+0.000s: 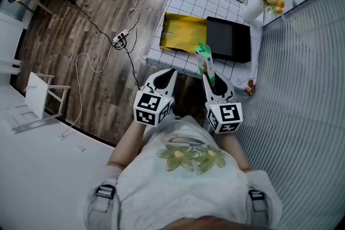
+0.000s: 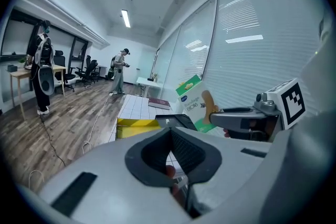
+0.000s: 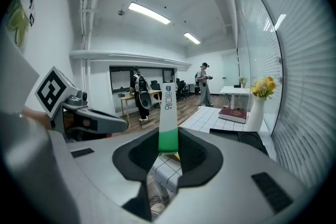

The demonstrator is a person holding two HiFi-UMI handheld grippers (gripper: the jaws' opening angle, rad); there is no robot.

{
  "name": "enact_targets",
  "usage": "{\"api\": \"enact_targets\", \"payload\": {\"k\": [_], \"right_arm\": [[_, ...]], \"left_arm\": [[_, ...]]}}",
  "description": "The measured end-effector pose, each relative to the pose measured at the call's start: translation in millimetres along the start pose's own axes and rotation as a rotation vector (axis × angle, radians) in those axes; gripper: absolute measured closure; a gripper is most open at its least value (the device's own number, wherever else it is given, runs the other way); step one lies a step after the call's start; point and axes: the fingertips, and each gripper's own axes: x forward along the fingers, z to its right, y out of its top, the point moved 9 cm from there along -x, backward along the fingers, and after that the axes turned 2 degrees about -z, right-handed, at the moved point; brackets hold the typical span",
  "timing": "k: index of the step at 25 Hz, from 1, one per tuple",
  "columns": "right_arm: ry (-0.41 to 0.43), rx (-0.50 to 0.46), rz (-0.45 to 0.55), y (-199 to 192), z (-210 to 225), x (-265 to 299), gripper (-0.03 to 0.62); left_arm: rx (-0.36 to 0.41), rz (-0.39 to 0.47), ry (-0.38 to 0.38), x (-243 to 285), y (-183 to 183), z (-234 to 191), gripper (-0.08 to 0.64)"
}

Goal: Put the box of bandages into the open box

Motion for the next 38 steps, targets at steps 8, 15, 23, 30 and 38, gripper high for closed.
{"api": "enact_targets", "payload": {"k": [8, 15, 23, 30, 38], "right_arm": [[-0.05, 0.01, 0.02, 23.2, 13.0, 37.2, 0.506], [-0.086, 0.017, 0.011, 35.2, 12.3, 73.2, 0.506], [-0.129, 0.033, -0.001, 40.1, 11.1, 107.0, 0.506], [-0.131, 0.038, -0.035, 38.5, 15.3, 124.0, 0.506], [-0.121, 0.022, -0.071, 32.0, 29.2, 144.1, 0.506]], "left_arm": [[0.017, 0.009, -0.017, 22.7, 31.5, -42.5, 0.552], [0.011, 0.0, -0.032, 32.9, 48.0, -82.3, 0.552], [0.02, -0.033, -0.055, 39.6, 50.8, -117.7, 0.553], [-0.072, -0.071, -0.074, 50.2, 43.2, -132.8, 0.553], [-0.076, -0.065, -0.082, 77.5, 50.9, -140.6, 0.552]]}}
